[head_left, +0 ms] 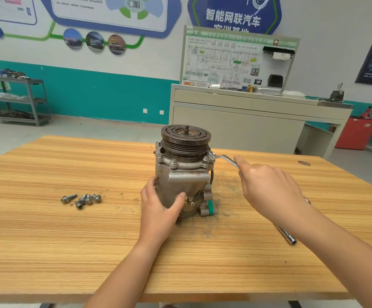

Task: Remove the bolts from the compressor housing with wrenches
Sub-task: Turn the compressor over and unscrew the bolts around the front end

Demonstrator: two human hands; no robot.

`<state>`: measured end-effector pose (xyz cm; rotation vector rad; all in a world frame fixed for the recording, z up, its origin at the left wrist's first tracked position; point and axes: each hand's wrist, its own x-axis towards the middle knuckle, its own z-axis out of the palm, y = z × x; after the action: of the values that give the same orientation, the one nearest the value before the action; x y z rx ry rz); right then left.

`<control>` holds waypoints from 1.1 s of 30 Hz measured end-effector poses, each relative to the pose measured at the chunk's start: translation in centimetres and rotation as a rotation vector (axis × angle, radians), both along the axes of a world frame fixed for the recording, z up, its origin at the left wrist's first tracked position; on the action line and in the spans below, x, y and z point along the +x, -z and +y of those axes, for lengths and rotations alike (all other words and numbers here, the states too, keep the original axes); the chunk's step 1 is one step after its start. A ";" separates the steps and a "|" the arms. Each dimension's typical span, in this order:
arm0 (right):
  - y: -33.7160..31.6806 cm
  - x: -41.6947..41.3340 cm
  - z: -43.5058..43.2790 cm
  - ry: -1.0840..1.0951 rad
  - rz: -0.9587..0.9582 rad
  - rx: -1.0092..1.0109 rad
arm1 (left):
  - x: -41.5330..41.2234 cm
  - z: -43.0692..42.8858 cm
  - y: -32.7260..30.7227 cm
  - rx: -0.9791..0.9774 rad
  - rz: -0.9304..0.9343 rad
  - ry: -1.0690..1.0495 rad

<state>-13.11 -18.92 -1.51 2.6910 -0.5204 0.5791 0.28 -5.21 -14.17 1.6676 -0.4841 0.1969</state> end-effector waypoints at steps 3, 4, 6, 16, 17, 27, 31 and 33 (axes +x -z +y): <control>-0.6 0.3 0.9 0.034 0.065 -0.017 | 0.1 0.0 0.1 0.005 0.002 0.000; -0.8 0.5 1.2 0.035 0.088 -0.027 | 0.1 0.0 0.1 0.008 0.004 -0.002; -1.4 0.7 1.9 0.036 0.149 -0.068 | 0.1 0.0 0.2 0.012 0.002 -0.008; -3.7 1.1 3.6 -0.031 0.451 -0.455 | 0.0 0.0 0.1 0.014 0.003 -0.005; -4.0 1.1 2.7 -0.031 0.426 -0.457 | 0.0 0.0 0.1 0.015 0.006 -0.001; -3.5 7.2 -3.5 -0.100 0.253 -0.386 | -0.1 0.1 -0.1 0.019 0.011 0.002; -0.8 10.1 -4.5 -0.119 0.108 -0.289 | -0.2 0.2 -0.1 0.017 0.005 0.002; -0.3 10.0 -5.0 -0.138 0.001 -0.188 | -0.2 0.2 -0.1 0.017 0.003 0.006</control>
<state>-3.16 -23.90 -1.25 2.5609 -0.2670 0.6309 0.03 -5.05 -14.02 1.6832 -0.4894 0.1866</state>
